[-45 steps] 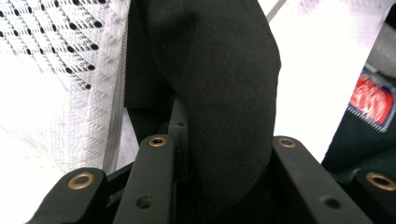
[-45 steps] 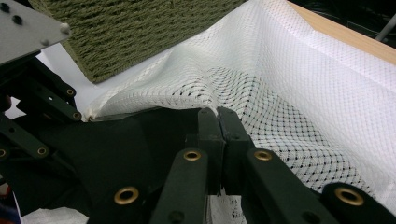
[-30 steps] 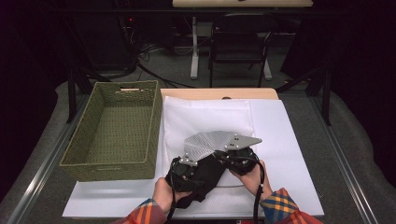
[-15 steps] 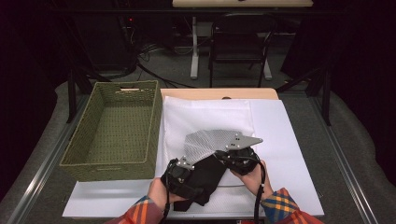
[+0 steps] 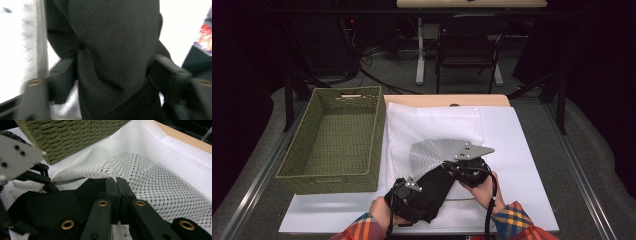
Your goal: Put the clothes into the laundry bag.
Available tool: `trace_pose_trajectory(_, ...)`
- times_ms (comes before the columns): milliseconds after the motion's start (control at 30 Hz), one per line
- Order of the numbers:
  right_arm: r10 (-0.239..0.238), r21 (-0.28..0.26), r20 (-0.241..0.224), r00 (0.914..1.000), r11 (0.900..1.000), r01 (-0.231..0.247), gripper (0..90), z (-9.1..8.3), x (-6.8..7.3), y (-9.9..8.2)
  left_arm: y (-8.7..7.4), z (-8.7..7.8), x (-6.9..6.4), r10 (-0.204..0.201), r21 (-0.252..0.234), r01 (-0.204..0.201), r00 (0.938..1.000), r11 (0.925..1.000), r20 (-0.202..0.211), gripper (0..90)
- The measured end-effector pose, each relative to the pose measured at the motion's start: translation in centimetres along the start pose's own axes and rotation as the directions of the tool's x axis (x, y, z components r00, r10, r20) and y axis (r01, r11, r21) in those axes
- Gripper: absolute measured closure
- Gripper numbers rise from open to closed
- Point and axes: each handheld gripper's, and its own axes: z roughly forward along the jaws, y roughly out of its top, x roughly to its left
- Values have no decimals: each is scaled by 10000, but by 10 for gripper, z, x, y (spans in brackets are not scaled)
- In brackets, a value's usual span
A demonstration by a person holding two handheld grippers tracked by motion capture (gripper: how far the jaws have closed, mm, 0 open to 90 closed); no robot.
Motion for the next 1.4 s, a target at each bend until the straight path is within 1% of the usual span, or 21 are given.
trace_pose_trajectory(33,5,-7,-4,10000,10000,-5,895,0,0,0,-1,1,1,-139,-102,139,9999,9999,-56,325)
trace_pose_trajectory(67,-2,-4,-21,10000,10000,2,896,0,0,0,-1,1,1,-118,-252,116,9999,9996,-98,344)
trace_pose_trajectory(100,5,0,-17,10000,10000,-5,896,0,0,0,-1,1,1,-212,-405,209,9998,9990,-68,386)
trace_pose_trajectory(167,25,-1,-36,10000,10000,-25,896,0,1,0,-1,1,2,-120,-544,112,9998,9985,-142,448)
trace_pose_trajectory(233,24,-7,-41,10000,10000,-24,896,0,1,0,0,2,1,-176,-640,162,9996,9978,-209,541)
trace_pose_trajectory(267,46,-13,-38,10000,10000,-46,896,0,1,1,0,2,1,-97,-655,82,9997,9978,-215,578)
trace_pose_trajectory(300,52,-26,-44,10000,10000,-52,896,-1,1,1,0,1,1,-29,-673,8,9995,9977,-305,616)
trace_pose_trajectory(333,59,-27,-42,10000,10000,-59,896,-1,1,1,0,1,0,-51,-730,29,9995,9973,-307,660)
trace_pose_trajectory(400,74,-50,-43,10000,10000,-74,896,-1,1,1,0,0,1,-45,-802,16,9994,9968,-351,721)
trace_pose_trajectory(467,85,-55,-56,9999,9999,-86,896,-1,0,1,1,-1,1,-34,-830,7,9995,9965,-327,758)
trace_pose_trajectory(533,97,-50,-64,9999,9999,-97,896,-1,0,1,2,-2,2,53,-846,-74,9997,9964,-256,775)
trace_pose_trajectory(667,122,-81,-67,9999,9999,-123,896,-1,0,1,5,-6,2,39,-1021,-61,9998,9948,-219,784)
trace_pose_trajectory(700,127,-84,-75,9999,9999,-128,896,-2,0,1,5,-6,2,-34,-1079,20,9999,9942,-132,784)
trace_pose_trajectory(733,143,-85,-76,9999,9999,-143,896,-2,0,1,6,-6,2,31,-1082,-50,9998,9941,-179,784)
trace_pose_trajectory(767,165,-95,-84,9998,9998,-165,896,-2,0,1,6,-7,3,78,-1061,-90,9999,9943,-120,784)
trace_pose_trajectory(833,153,-88,-97,9998,9998,-153,896,-1,0,1,7,-7,3,-14,-1128,8,10000,9936,-56,785)
trace_pose_trajectory(900,155,-50,-132,9998,9999,-156,895,0,-1,1,9,-6,4,-24,-1180,22,10000,9930,-15,785)
trace_pose_trajectory(1133,186,-105,-126,9997,9998,-187,895,-2,-1,1,17,-5,4,8,-1406,-22,9999,9901,-101,786)
trace_pose_trajectory(1167,184,-111,-120,9998,9998,-186,896,-2,-1,1,18,-5,4,-49,-1455,32,9999,9894,-118,786)
trace_pose_trajectory(1300,192,-133,-123,9997,9997,-193,896,-1,0,1,20,-4,4,-18,-1539,-15,9998,9881,-209,786)
trace_pose_trajectory(1400,189,-137,-130,9997,9997,-191,896,-1,0,1,22,-3,4,-82,-1611,39,9996,9869,-259,786)
